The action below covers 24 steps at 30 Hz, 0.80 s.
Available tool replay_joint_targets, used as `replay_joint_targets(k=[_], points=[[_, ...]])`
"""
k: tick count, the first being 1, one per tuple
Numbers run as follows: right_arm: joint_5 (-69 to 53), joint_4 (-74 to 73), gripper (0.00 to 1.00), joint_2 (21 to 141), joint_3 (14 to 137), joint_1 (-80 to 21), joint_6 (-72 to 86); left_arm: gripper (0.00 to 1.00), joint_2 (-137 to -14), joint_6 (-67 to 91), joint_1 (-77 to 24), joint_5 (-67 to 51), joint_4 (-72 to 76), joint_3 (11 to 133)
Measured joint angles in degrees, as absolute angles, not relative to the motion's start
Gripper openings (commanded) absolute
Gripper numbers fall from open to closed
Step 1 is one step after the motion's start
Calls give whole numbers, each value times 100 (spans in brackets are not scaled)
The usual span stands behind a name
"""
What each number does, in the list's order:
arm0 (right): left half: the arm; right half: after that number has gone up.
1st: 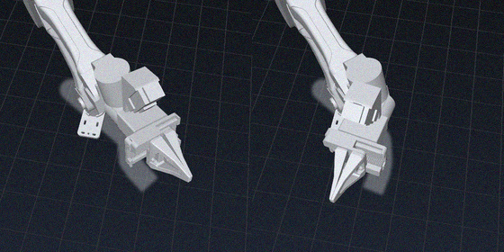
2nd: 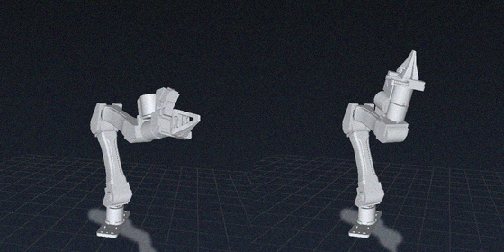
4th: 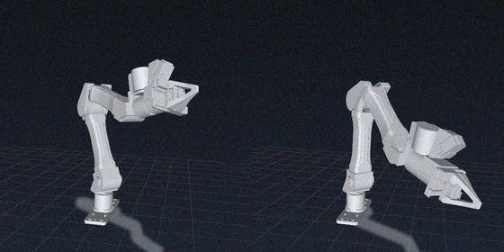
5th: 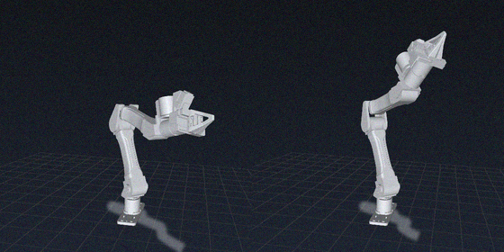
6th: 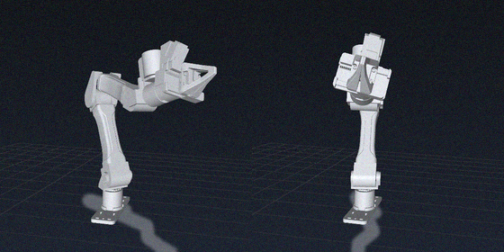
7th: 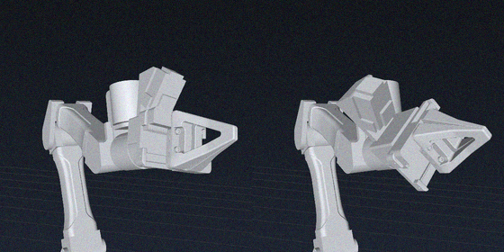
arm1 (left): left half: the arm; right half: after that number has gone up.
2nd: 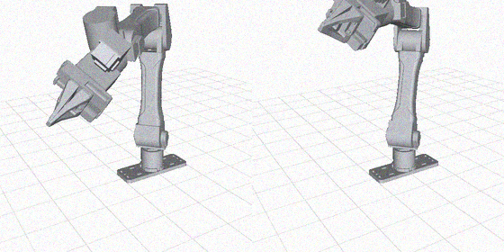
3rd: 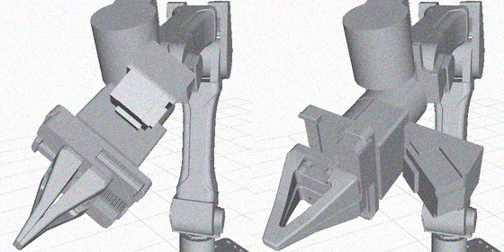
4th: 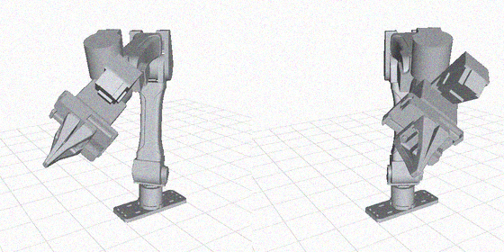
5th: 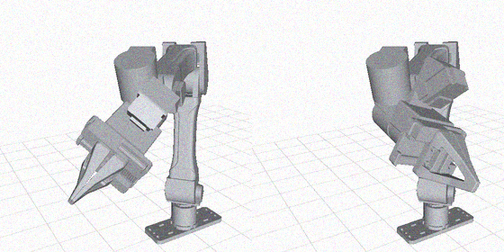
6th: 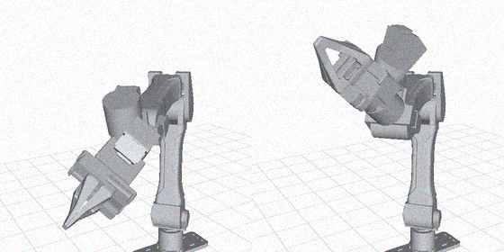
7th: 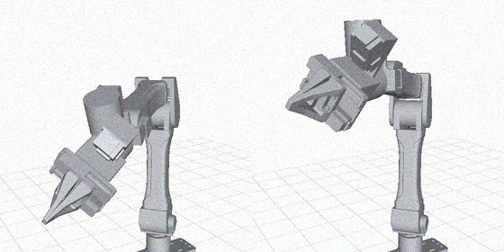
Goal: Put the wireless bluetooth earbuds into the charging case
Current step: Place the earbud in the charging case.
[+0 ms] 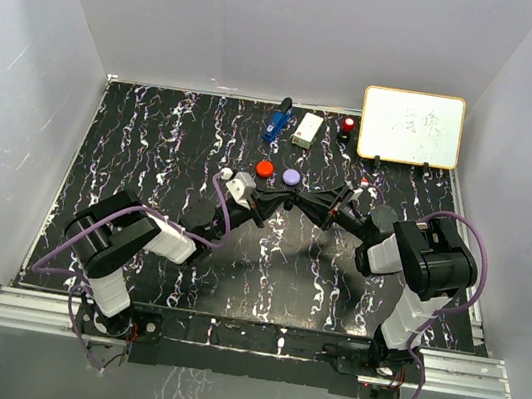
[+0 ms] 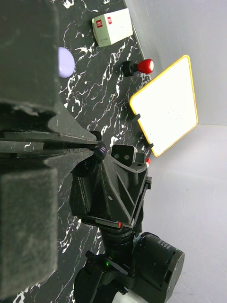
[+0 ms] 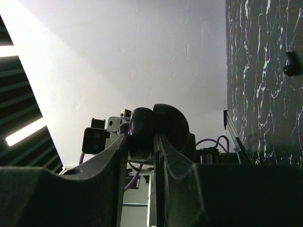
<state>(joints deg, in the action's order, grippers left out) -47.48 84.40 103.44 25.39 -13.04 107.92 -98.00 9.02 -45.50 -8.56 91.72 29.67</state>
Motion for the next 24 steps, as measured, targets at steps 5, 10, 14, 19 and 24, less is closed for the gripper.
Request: replay_joint_targets(k=[5, 10, 14, 19, 24], points=[[-4731, 8442, 0, 10344, 2541, -1304, 10794, 0, -9791, 904, -4550, -862, 9168, 2923], [-4729, 8442, 0, 10344, 2541, -1304, 10794, 0, -9791, 906, -4550, -875, 9168, 2912], [-4729, 8442, 0, 10344, 2541, -1304, 10794, 0, -9791, 906, -4550, -875, 9168, 2912], [-4729, 8444, 0, 10344, 2543, -1304, 10794, 2, -9791, 906, -4550, -878, 9168, 2912], [-4731, 8442, 0, 10344, 2541, -1304, 10794, 7, -9789, 908, -4550, -878, 9168, 2895]])
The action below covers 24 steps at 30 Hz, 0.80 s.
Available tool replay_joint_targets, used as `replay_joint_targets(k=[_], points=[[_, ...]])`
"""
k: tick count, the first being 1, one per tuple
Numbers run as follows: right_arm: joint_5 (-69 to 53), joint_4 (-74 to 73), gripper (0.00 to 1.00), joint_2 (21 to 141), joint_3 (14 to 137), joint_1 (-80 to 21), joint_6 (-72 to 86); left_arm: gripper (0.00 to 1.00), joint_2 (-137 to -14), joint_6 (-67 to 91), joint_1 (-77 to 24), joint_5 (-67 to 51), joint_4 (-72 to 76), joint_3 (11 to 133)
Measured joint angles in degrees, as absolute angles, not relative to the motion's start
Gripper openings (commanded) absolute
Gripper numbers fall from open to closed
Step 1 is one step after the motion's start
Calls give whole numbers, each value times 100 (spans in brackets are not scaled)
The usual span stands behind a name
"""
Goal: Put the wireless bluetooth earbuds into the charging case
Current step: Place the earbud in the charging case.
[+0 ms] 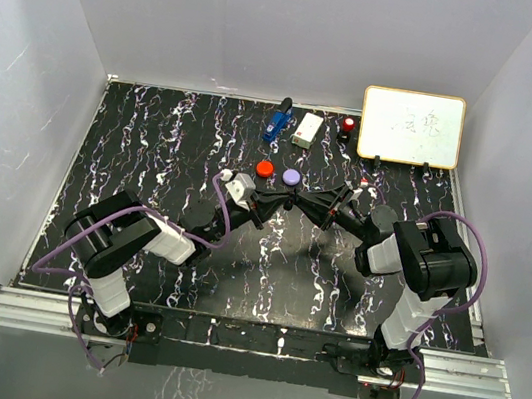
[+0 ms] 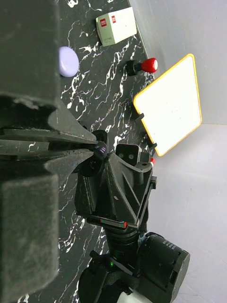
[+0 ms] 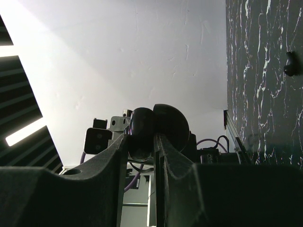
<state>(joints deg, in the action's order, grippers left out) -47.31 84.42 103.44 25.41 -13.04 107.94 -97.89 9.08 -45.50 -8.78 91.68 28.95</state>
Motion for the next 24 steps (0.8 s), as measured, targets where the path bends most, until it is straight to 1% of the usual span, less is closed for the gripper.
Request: replay_joint_targets(k=[9, 12, 16, 18, 21, 24], points=[[-4729, 8442, 0, 10344, 2543, -1308, 10794, 11, -9773, 906, -4550, -878, 9168, 2832], [-4727, 8442, 0, 10344, 2543, -1308, 10794, 14, -9767, 904, -4550, -878, 9168, 2827], [-4729, 8442, 0, 10344, 2545, -1308, 10792, 25, -9751, 902, -4550, -875, 9168, 2808], [-4729, 8442, 0, 10344, 2545, -1308, 10794, 33, -9725, 895, -4550, -860, 9166, 2799], [-4727, 8444, 0, 10344, 2552, -1308, 10794, 39, -9579, 873, -4550, -810, 9159, 2729], [-4729, 8444, 0, 10344, 2552, -1308, 10792, 43, -9314, 840, -4550, -729, 9155, 2613]])
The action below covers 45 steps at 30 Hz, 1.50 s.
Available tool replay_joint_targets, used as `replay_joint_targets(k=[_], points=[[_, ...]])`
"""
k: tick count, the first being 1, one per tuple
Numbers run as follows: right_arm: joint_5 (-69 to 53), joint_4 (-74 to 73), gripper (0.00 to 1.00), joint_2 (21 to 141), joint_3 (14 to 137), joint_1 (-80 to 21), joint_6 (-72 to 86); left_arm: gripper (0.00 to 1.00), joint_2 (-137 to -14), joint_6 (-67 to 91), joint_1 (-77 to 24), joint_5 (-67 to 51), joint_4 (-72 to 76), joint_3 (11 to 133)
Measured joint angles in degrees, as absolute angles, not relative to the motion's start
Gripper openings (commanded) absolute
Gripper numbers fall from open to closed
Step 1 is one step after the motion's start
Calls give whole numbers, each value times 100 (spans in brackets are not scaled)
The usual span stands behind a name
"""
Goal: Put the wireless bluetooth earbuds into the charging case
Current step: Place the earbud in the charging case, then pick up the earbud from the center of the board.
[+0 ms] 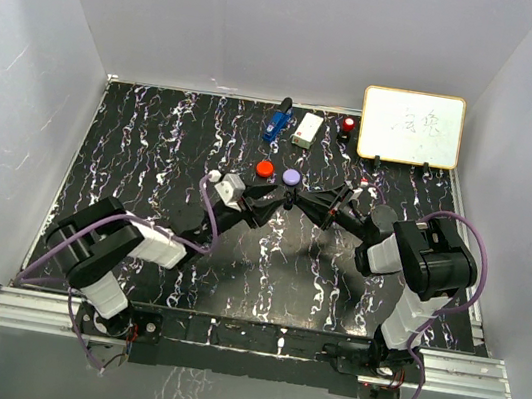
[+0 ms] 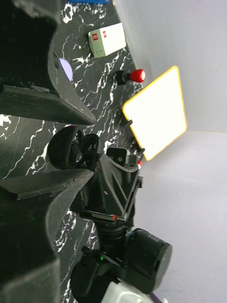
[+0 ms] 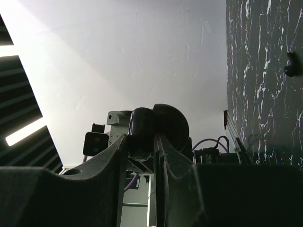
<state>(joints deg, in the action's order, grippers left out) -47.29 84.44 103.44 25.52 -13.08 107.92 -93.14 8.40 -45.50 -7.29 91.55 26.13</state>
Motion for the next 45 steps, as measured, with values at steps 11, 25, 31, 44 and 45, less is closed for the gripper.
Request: replay_joint_targets(k=[11, 25, 31, 44, 45], points=[[-4803, 8444, 0, 10346, 2641, -1308, 10593, 51, -8243, 961, -4550, 416, 8906, 2067], [-4735, 6233, 0, 9181, 2934, -1308, 7655, 51, -7760, 1857, -4508, 2279, 3253, 3542], [-4407, 4595, 0, 8379, 3280, -1308, 6311, 54, -8482, 2082, -4442, 2088, 2104, 4147], [-4348, 4003, 0, 8368, 3280, -1308, 5990, 58, -8702, 2650, -3938, 1160, 1581, 4121], [-4348, 4007, 0, 8370, 3280, -1308, 5994, 58, -8705, 2674, -3909, 1109, 1577, 4112]])
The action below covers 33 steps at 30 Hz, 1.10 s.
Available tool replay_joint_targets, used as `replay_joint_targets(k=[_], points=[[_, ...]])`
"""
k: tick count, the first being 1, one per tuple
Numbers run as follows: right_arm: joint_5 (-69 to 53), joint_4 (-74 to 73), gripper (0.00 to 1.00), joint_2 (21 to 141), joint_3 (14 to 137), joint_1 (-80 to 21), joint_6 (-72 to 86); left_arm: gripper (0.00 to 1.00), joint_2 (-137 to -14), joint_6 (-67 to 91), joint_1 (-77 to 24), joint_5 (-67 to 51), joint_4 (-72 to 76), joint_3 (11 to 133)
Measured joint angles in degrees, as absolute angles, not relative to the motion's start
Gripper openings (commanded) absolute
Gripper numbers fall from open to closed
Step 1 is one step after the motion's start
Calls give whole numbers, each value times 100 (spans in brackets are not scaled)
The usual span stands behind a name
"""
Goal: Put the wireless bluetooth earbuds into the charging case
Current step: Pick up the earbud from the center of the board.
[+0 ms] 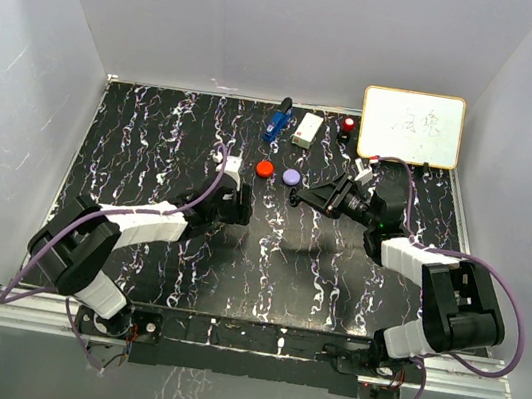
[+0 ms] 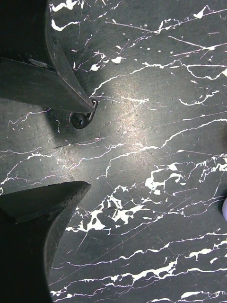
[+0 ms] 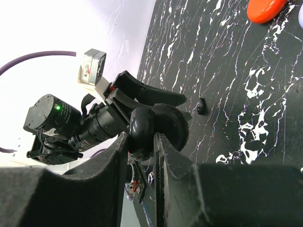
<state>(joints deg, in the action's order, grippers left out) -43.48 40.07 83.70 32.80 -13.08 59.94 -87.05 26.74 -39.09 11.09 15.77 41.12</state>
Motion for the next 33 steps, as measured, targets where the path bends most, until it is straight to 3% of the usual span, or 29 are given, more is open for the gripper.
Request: replay_joint_targets(k=[33], points=[[-4477, 4287, 0, 8512, 3271, -1308, 6195, 58, -9072, 3116, -3760, 613, 1564, 3933]])
